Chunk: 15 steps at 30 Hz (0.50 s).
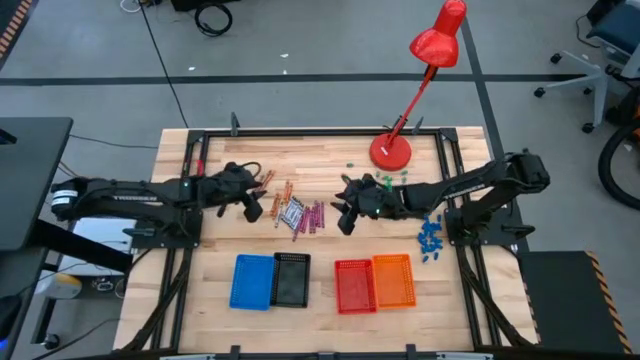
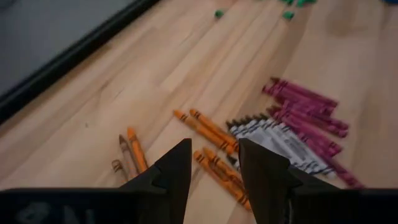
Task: Sort crayons
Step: Put the brown crayon into the black basket
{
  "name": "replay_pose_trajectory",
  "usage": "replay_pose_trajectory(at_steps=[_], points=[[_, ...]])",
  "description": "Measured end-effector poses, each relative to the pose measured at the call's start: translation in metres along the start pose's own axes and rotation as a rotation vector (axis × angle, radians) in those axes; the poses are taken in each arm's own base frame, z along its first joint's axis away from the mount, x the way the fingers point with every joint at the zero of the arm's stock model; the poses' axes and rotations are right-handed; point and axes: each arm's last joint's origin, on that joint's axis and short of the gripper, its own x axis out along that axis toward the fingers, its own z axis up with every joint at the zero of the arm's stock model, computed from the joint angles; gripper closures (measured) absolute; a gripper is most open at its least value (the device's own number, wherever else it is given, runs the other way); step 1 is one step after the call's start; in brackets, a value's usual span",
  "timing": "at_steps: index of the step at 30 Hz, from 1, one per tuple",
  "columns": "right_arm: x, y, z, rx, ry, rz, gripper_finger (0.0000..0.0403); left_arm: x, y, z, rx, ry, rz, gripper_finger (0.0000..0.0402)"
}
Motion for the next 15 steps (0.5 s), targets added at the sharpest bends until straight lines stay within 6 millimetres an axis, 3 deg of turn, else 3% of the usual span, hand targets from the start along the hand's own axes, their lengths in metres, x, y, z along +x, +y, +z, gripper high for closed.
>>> replay_pose_trajectory(at_steps=[6,15], points=[[0.009,0.006,-0.014,-0.103,0.022,-0.024,0.0259,0.018,0.01,-0.009,-0.023,0.121,0.088,0.0258],[0.008,-0.026,-0.02,-0.136,-0.052,0.01,0.0259,0.042,0.038,-0.02,-0.089,0.285,0.156,0.0258]])
